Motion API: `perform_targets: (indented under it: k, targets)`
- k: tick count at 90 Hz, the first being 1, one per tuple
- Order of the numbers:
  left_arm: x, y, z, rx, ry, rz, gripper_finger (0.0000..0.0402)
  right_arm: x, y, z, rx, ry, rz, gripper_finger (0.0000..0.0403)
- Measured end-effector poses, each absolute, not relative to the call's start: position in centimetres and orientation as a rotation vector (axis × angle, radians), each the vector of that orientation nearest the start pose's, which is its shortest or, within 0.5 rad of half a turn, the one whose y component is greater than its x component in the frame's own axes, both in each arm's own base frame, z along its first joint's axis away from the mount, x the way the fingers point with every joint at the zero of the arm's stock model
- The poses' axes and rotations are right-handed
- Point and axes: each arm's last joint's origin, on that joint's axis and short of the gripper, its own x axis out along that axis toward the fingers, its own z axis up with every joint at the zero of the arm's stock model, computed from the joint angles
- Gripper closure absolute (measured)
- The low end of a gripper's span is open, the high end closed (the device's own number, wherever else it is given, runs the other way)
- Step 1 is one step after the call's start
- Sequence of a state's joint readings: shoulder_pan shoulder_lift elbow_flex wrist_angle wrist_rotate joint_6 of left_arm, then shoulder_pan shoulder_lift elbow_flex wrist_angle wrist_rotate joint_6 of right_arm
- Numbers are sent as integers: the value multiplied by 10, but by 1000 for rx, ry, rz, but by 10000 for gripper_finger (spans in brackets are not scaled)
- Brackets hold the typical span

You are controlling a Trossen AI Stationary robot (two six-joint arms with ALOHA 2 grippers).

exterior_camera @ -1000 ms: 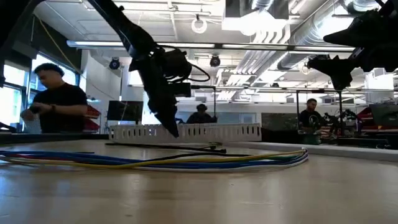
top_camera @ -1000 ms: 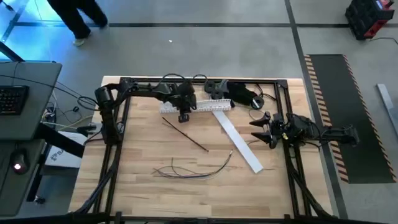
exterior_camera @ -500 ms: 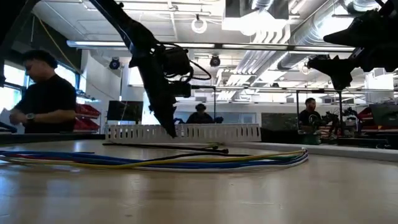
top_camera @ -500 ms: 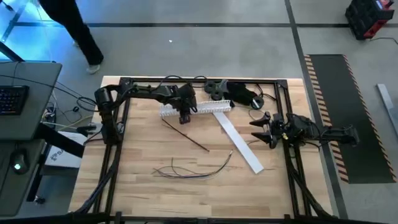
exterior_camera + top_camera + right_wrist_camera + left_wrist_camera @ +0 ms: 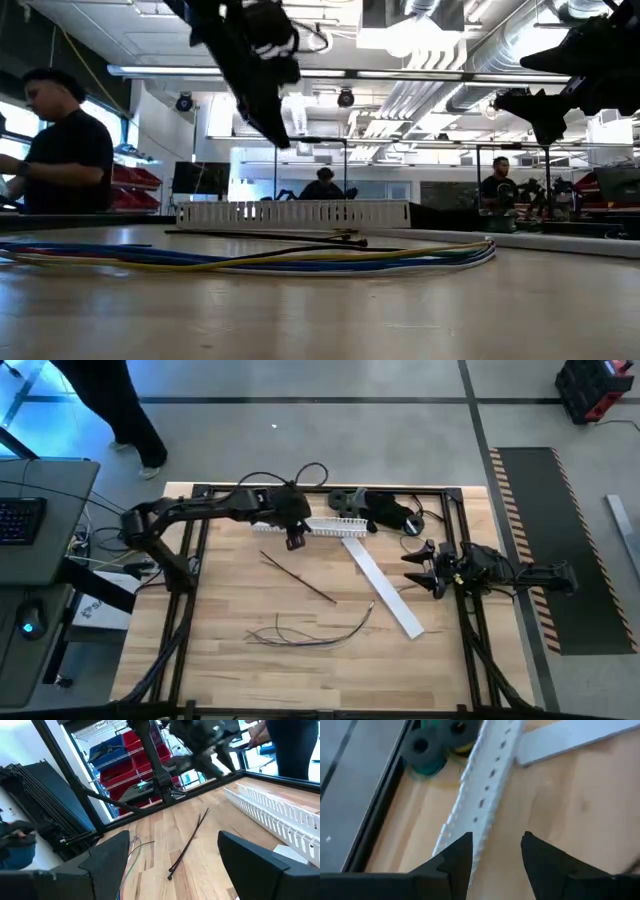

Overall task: Ziptie cables
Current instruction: Wrap the wire cables with the black zip tie

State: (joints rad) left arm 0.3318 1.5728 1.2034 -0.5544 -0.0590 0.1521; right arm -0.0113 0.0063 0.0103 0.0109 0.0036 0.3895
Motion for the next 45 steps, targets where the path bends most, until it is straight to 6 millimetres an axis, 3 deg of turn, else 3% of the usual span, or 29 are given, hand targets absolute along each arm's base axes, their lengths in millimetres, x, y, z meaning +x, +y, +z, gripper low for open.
perform_targets:
  k: [8,17,31,45]
  targets:
    - [307,88,266,6,894,225,254,97,0,168,429,-12,16,116]
    - [299,62,260,-7,822,153,254,97,0,168,446,-10,27,116]
    - [278,24,234,-56,660,76,254,97,0,169,542,-21,46,116]
    - [256,-4,199,-89,535,6,254,97,1,168,491,-7,63,116]
